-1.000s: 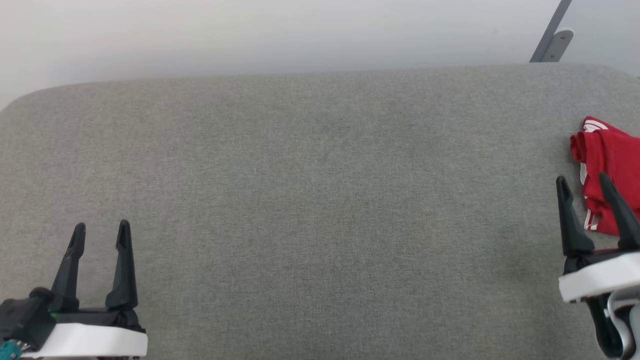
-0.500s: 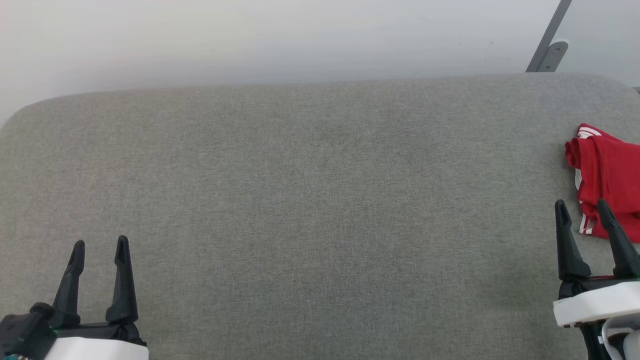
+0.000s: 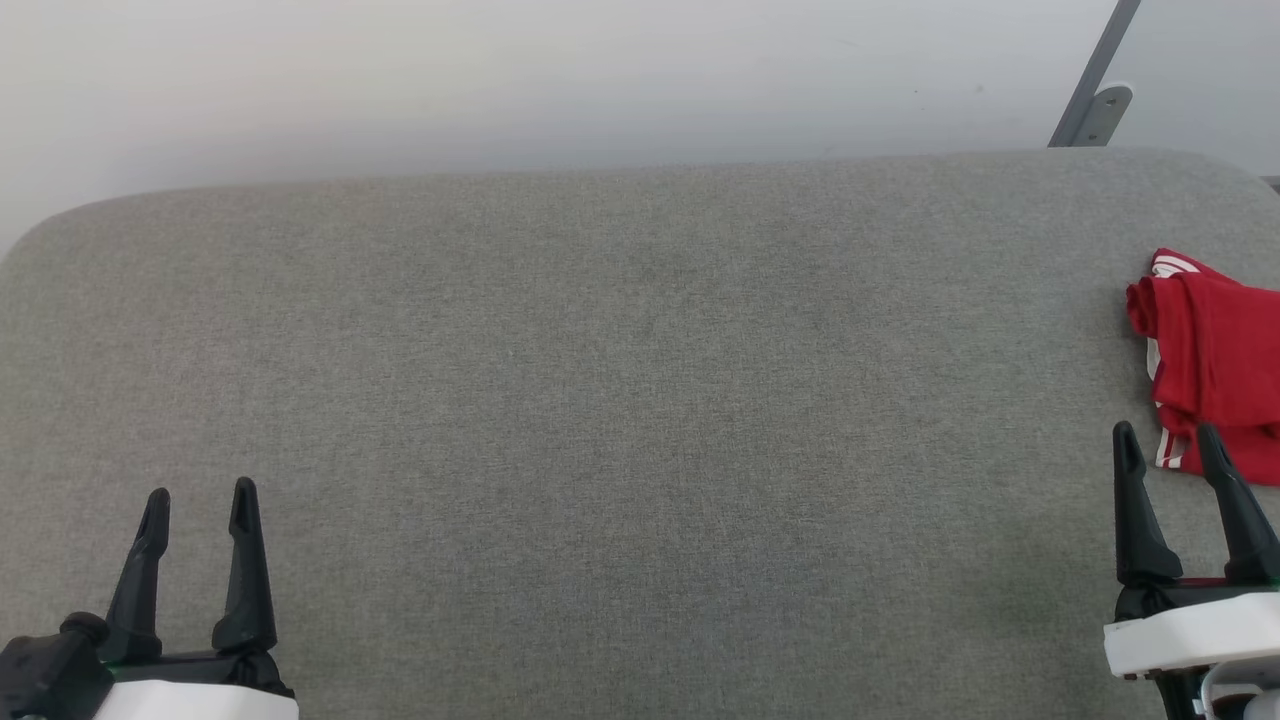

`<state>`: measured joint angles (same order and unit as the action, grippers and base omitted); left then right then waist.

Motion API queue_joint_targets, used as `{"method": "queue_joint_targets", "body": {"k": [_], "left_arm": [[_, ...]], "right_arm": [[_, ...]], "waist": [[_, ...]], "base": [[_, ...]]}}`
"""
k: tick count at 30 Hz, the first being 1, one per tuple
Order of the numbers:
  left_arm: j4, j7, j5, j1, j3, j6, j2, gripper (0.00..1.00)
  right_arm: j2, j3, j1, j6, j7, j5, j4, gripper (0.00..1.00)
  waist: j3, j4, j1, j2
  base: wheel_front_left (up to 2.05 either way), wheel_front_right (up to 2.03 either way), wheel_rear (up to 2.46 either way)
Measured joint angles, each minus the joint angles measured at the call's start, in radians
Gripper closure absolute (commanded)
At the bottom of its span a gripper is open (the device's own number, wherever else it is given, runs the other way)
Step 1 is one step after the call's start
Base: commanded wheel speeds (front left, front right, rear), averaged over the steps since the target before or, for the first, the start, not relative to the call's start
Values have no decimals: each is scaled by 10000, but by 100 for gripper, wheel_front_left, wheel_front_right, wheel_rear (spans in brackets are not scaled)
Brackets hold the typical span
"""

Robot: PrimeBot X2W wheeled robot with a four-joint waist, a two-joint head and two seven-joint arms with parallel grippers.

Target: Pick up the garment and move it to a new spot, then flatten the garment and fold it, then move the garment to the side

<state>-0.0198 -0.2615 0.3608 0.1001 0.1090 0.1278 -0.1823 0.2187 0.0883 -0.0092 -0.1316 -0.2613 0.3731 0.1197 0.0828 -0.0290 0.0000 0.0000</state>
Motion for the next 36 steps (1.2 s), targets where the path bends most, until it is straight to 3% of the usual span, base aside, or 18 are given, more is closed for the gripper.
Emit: {"method": "queue_joint_targets", "body": {"k": [13, 14, 20, 36], "left_arm": [[-36, 0, 56, 73, 82, 0, 217, 0], [-40, 0, 81, 74, 117, 0, 249, 100], [443, 79, 205, 92, 17, -2, 508, 100], [938, 763, 2813, -173, -81, -2, 577, 100]], "right_arm": [[-140, -12, 198, 0, 0, -67, -326, 0], [-138, -13, 198, 0, 0, -67, -345, 100], [-374, -96, 360, -4, 81, 104, 107, 100], [-623, -54, 186, -4, 813, 2660, 345, 100]], "waist": [[-68, 17, 0, 0], [-74, 26, 0, 0], [-89, 33, 0, 0], [-180, 66, 0, 0]], "base": [[0, 0, 0], [0, 0, 0], [0, 0, 0], [0, 0, 0]]}}
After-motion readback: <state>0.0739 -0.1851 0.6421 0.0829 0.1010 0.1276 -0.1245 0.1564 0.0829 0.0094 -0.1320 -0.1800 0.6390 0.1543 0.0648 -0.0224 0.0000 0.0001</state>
